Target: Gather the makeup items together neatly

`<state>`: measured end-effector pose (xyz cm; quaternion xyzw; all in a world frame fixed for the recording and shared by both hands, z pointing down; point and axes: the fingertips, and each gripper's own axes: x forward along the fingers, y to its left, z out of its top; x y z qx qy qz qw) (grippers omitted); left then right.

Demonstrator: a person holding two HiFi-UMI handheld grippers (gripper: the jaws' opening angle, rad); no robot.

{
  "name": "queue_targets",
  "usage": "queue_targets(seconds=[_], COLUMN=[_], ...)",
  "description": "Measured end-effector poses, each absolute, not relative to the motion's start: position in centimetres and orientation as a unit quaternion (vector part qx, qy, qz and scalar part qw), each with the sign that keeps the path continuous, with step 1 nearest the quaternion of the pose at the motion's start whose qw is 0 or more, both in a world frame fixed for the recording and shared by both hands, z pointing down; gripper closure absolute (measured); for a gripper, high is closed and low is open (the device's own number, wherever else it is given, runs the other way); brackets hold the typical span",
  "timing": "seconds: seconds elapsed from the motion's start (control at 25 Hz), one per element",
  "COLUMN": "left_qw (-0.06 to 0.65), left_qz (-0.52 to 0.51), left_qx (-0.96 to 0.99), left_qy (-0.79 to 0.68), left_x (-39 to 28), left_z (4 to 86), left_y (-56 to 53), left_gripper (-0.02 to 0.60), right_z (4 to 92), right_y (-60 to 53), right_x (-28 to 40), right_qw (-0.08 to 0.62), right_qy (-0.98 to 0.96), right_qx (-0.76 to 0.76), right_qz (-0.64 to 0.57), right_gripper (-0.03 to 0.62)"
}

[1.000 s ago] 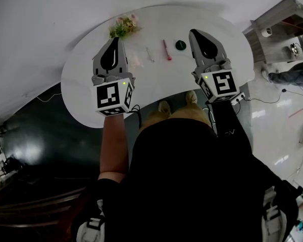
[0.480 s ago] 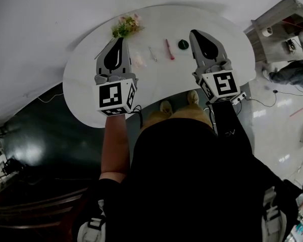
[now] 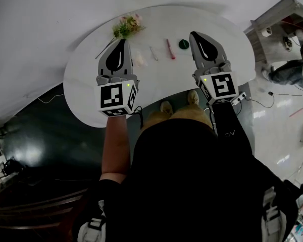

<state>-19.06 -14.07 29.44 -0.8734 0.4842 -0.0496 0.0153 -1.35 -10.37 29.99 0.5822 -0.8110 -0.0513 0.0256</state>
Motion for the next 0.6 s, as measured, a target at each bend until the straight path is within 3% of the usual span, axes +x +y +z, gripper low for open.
queue_targets(seconds=[0.6], left_qw=[0.008], left_qz=[-0.024], left_qx=[-0.88], left_qy=[0.474], left_x=[-18.9], left_z=[29.2], left_y=[-12.3], left_gripper=[0.572], right_z=[30.4], right_y=[-9.0], right_x=[-2.0], right_qw=[0.031], right_qy=[-0.817], right_qx=[0.574], right_qz=[-0.05], right_gripper=[0.589])
